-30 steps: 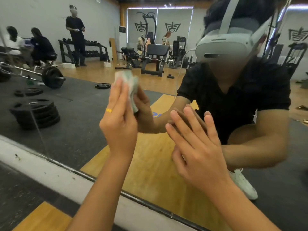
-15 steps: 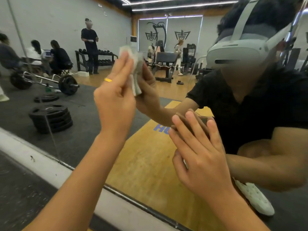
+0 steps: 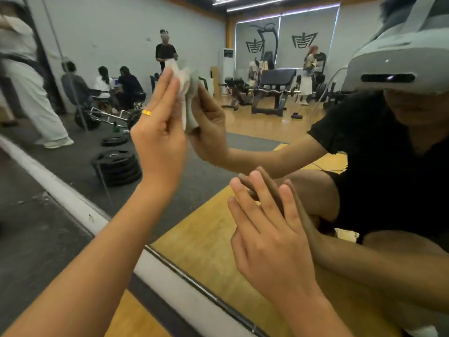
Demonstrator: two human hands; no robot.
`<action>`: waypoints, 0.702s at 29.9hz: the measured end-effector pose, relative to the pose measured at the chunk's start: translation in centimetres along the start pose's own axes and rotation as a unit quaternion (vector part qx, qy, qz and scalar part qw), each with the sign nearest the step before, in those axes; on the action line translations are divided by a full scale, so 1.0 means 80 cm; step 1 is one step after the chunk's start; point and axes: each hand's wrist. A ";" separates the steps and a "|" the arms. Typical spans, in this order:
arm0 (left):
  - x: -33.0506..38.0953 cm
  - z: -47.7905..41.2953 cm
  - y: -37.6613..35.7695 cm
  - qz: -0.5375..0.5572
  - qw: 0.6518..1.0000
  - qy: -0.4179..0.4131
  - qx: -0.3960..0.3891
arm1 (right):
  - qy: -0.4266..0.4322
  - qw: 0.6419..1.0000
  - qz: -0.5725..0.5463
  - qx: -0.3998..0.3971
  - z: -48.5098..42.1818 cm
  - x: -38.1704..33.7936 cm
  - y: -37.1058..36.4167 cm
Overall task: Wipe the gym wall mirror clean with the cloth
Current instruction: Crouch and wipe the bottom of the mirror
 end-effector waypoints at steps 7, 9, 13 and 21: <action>-0.062 -0.040 0.003 0.011 0.985 0.163 0.057 | 0.034 0.997 0.071 -0.005 0.001 0.009 -0.001; -0.069 -0.032 -0.001 0.041 0.987 0.137 0.067 | 0.026 0.995 0.089 0.022 0.001 0.006 -0.008; -0.098 -0.027 -0.001 0.080 0.990 0.094 0.062 | 0.004 0.986 0.148 0.072 0.008 0.004 -0.025; -0.081 -0.031 0.012 0.153 0.987 0.039 -0.027 | -0.004 0.971 0.239 0.018 0.013 0.001 -0.030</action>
Point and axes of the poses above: each hand's wrist, its own z-axis away from the middle knuckle, its own y-axis out of the back of the hand, x = y × z, and after that the axes turned 14 degrees about -y, right-handed
